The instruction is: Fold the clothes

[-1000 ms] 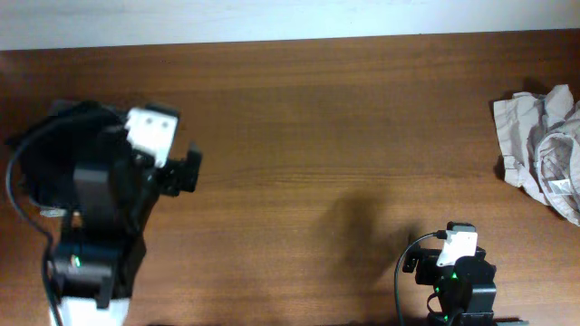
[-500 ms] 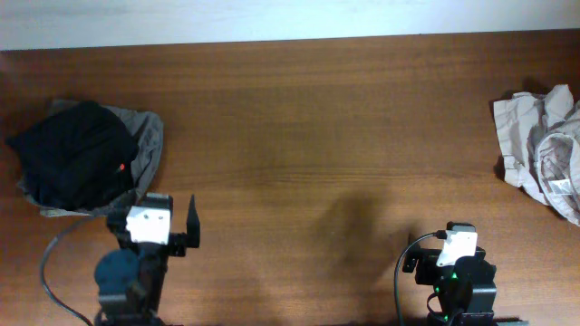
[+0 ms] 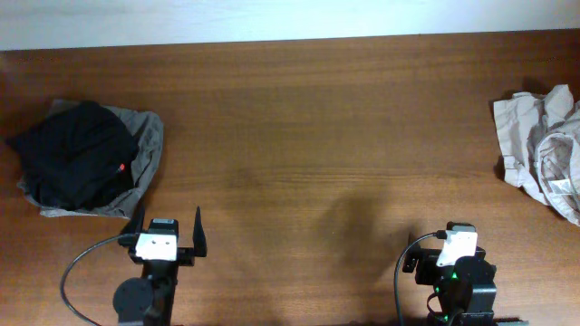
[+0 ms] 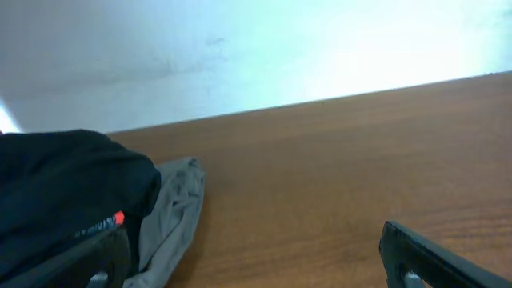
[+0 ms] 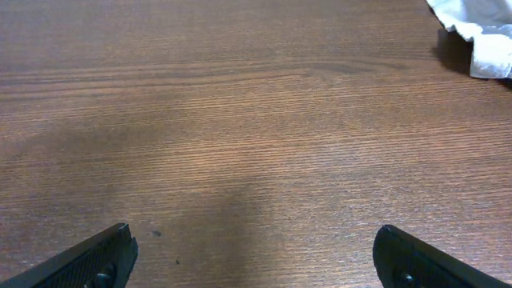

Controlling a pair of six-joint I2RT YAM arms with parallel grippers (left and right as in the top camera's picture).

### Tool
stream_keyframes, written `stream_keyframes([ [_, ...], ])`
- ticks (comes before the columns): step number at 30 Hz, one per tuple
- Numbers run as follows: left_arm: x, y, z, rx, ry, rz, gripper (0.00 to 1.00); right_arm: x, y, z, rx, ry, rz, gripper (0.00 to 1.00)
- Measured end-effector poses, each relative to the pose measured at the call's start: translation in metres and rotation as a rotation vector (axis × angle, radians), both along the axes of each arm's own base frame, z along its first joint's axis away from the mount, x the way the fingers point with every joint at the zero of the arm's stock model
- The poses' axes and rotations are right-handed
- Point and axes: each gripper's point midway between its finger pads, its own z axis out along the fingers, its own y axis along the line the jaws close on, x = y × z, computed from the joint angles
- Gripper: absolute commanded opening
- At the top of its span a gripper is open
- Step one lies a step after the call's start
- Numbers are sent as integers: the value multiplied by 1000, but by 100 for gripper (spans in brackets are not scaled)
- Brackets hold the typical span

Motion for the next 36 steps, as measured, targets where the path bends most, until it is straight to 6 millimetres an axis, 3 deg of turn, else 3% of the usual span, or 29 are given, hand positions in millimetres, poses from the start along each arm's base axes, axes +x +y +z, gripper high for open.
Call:
stream_keyframes([
  [8, 2, -1, -11, 0, -15, -4, 99, 0, 0, 0, 0, 0, 0, 99],
  [36, 2, -1, -10, 0, -16, -4, 99, 0, 0, 0, 0, 0, 0, 99],
])
